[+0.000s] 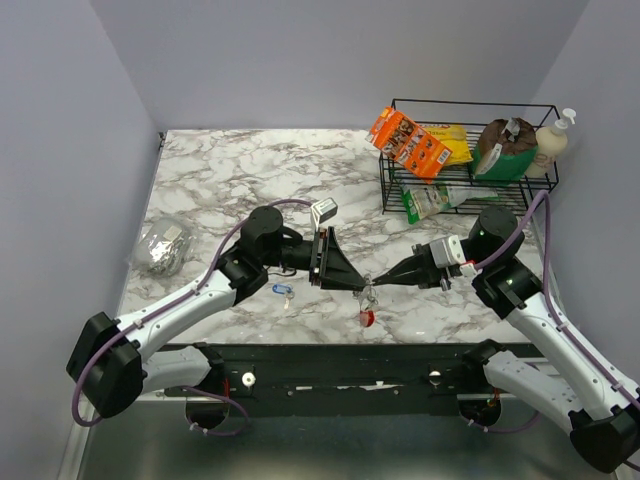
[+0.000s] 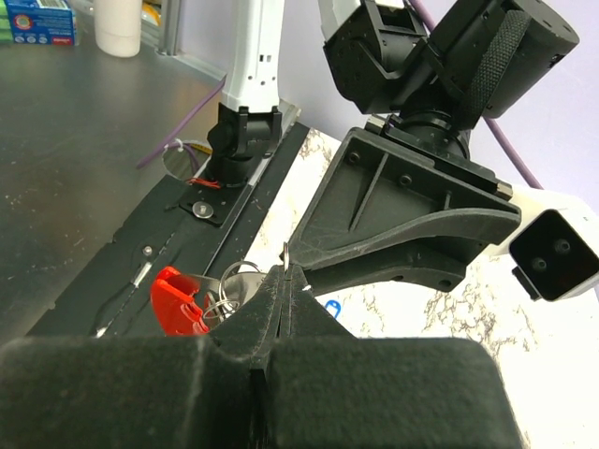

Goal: Put the keys on the keyring

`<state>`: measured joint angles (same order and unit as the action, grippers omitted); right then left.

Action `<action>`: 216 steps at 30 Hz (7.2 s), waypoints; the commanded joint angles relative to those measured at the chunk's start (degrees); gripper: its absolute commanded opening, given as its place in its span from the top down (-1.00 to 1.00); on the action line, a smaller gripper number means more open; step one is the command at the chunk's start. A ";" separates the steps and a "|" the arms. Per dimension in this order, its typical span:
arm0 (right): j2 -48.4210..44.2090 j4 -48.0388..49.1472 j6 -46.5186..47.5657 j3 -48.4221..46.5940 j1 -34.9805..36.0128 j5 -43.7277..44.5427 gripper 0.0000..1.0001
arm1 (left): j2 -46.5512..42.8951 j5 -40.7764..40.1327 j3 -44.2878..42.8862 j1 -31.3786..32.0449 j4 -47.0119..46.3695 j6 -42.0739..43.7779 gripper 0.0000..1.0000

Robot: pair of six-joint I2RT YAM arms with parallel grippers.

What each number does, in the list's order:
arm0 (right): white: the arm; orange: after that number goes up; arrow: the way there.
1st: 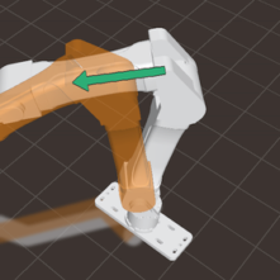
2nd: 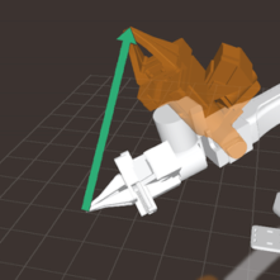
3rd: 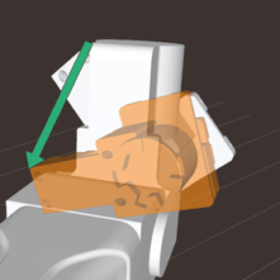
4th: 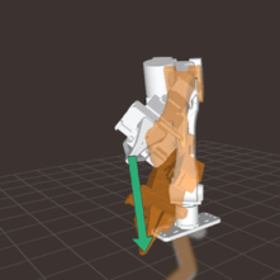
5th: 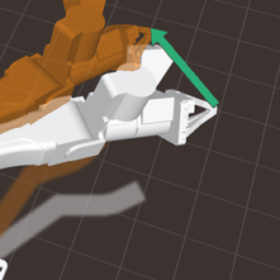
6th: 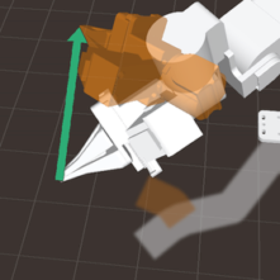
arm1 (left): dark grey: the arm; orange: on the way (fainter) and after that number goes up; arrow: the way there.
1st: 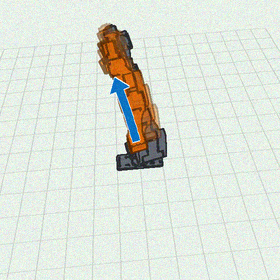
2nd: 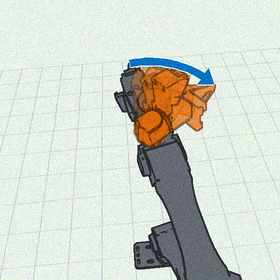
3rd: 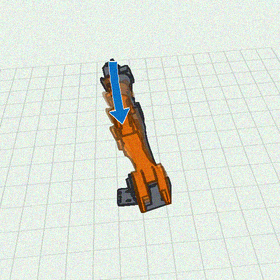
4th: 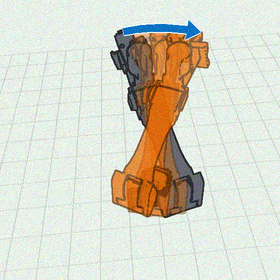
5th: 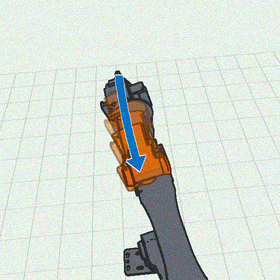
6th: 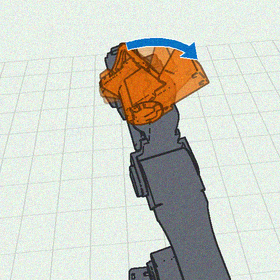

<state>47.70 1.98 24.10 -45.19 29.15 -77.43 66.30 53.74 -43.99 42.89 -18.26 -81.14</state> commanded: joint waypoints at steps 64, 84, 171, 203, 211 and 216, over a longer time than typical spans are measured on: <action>6.36 25.26 -18.02 23.62 -0.14 31.96 0.99 | 0.05 -19.01 -11.03 -8.97 41.02 33.24 -0.43; -14.04 13.06 -46.32 35.70 -0.14 82.06 -0.33 | 11.55 -25.26 -14.28 -8.88 38.30 39.30 -0.47; 17.51 -19.12 -60.05 12.23 -0.23 74.01 0.99 | 25.99 -34.39 0.93 9.14 16.04 24.62 0.72; 40.09 -17.26 -51.26 -1.22 7.15 72.14 0.99 | 29.24 -37.91 -12.70 1.23 29.78 34.91 -0.09; 38.61 -19.11 -52.05 -0.95 7.15 80.76 0.99 | 28.71 -37.74 -10.86 1.23 29.86 35.00 -0.08; 37.03 -19.82 -52.05 -0.78 7.15 82.00 0.99 | 28.88 -37.83 -10.24 1.23 29.69 35.18 -0.08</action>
<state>86.91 -16.45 -27.97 -45.08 36.12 0.60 95.70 15.18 -55.27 44.25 11.79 -46.76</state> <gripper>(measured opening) 0.006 0.543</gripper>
